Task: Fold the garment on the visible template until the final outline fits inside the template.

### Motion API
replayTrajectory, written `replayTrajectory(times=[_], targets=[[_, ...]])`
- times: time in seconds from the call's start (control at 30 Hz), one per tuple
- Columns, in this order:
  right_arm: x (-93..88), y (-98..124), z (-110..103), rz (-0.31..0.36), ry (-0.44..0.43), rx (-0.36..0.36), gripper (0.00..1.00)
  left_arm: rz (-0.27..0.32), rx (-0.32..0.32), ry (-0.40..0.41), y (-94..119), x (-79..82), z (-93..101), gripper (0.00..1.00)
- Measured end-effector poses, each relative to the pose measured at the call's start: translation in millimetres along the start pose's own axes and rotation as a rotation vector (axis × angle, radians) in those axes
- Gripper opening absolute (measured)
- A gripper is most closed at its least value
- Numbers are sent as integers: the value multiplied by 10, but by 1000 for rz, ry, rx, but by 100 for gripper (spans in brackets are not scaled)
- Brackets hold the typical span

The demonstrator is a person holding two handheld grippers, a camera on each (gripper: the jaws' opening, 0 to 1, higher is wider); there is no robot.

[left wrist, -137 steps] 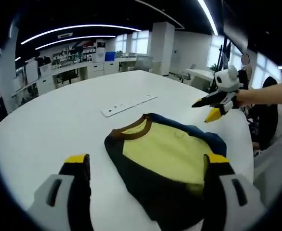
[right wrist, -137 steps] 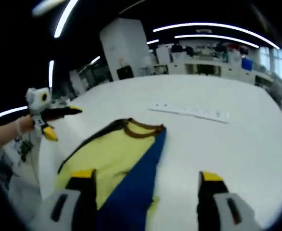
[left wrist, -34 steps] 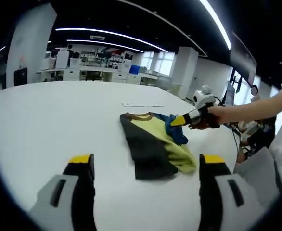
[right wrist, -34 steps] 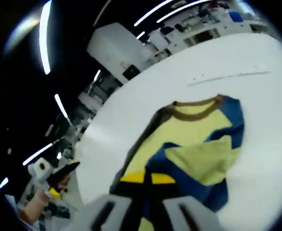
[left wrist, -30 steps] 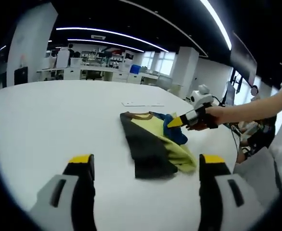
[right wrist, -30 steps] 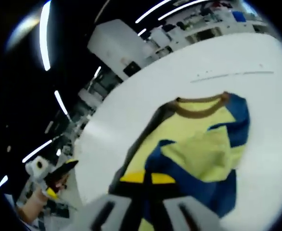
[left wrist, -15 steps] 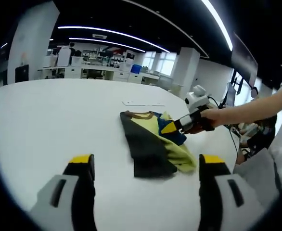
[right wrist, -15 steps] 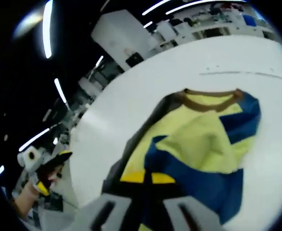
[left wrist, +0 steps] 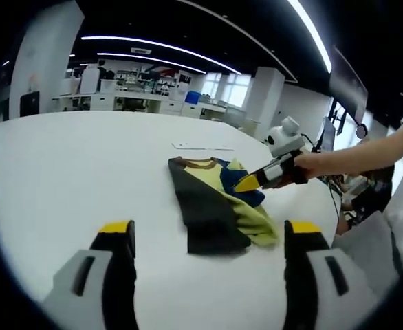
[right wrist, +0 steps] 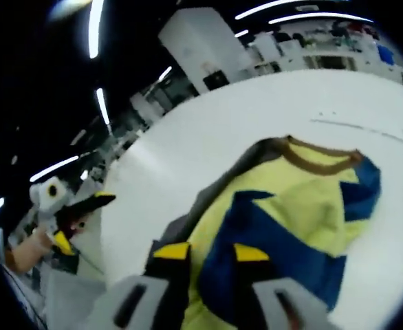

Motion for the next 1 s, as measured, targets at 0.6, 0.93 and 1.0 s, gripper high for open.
replayTrajectory(times=[0.6,0.93,1.0], targets=[[103,608,335,87,88,-85,27,0,-11,12,-30,-38,32,86],[8,845,728,107,-7,-199,24,4,-13,22,-49,-57,57,86],[-29,841,725,95,-5,-206,24,1,-12,19,-50,-60,57,86]])
Point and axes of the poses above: the point that each gripper's makers call its tool centre point, and the gripper's own axes: y roughly backward along the fingers, z roughly to its right, x roughly out of its top, the point moved 10 cm from there along y, roughly backward along the fingers, and after that the axes turned 6 degrees about -z, right-handed, at the moved point
